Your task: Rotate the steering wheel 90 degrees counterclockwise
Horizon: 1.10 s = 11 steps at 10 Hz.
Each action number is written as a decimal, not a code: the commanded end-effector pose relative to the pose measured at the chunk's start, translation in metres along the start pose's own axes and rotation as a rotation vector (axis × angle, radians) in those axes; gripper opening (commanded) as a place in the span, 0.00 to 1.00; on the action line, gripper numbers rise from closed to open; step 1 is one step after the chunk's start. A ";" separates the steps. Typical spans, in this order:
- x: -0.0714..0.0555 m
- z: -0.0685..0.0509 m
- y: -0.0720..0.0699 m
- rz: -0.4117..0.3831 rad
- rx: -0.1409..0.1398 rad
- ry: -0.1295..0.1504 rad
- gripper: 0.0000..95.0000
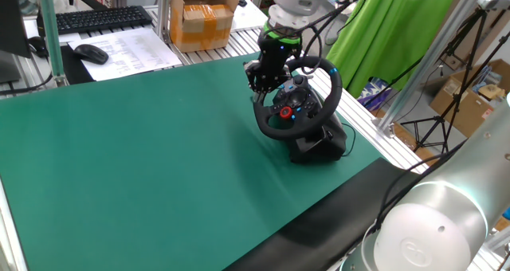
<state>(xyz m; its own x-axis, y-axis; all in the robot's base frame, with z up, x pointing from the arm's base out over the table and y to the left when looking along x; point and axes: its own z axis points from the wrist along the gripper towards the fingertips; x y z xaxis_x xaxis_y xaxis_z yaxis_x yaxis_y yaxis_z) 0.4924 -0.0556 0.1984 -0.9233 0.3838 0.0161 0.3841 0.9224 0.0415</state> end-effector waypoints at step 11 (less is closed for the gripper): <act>-0.003 0.000 0.001 0.074 0.036 0.071 0.00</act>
<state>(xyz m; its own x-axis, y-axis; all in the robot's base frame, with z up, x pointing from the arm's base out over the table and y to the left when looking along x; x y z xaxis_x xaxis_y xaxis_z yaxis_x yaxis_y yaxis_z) 0.4941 -0.0551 0.1997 -0.8888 0.4490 0.0922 0.4509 0.8926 0.0003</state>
